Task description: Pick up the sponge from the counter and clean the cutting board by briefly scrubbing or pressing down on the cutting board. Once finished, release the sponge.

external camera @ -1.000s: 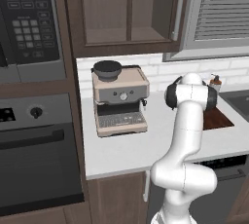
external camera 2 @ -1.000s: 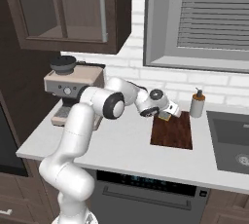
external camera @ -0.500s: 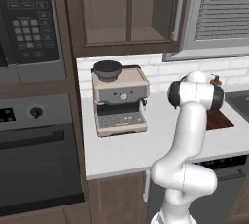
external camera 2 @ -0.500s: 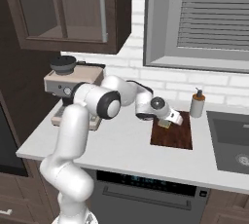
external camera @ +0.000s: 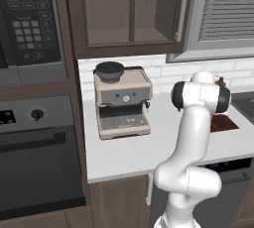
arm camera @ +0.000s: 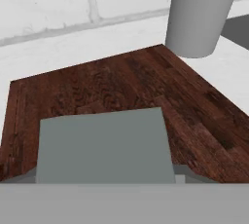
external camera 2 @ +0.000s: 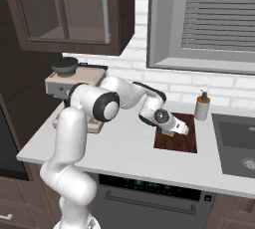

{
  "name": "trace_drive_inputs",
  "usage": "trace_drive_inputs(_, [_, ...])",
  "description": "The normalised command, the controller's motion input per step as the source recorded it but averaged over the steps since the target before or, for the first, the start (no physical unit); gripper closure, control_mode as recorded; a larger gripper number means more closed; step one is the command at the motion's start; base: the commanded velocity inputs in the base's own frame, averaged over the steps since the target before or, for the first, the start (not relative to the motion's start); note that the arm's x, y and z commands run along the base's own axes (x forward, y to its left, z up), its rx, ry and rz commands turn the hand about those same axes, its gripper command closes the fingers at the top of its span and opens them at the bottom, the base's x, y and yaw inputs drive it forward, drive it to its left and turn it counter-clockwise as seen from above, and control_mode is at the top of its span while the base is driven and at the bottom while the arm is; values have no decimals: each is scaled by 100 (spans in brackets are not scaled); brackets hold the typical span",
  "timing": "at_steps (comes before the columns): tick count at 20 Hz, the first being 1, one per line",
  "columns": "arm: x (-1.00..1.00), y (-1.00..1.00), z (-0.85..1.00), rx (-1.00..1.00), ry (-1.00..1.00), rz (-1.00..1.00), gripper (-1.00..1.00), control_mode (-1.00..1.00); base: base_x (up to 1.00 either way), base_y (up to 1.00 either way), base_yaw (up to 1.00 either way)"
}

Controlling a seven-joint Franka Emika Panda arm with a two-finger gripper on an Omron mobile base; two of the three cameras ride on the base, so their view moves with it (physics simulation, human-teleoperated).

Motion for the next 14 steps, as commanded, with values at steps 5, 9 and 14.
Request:
trace_drive_inputs(5, [-59, -76, -24, 3, 15, 0, 100, -100, 0, 0, 0])
trace_drive_inputs(9, [-68, -57, -6, 1, 10, 0, 100, -100, 0, 0, 0])
trace_drive_inputs(14, [-79, -46, -27, 0, 5, 0, 100, -100, 0, 0, 0])
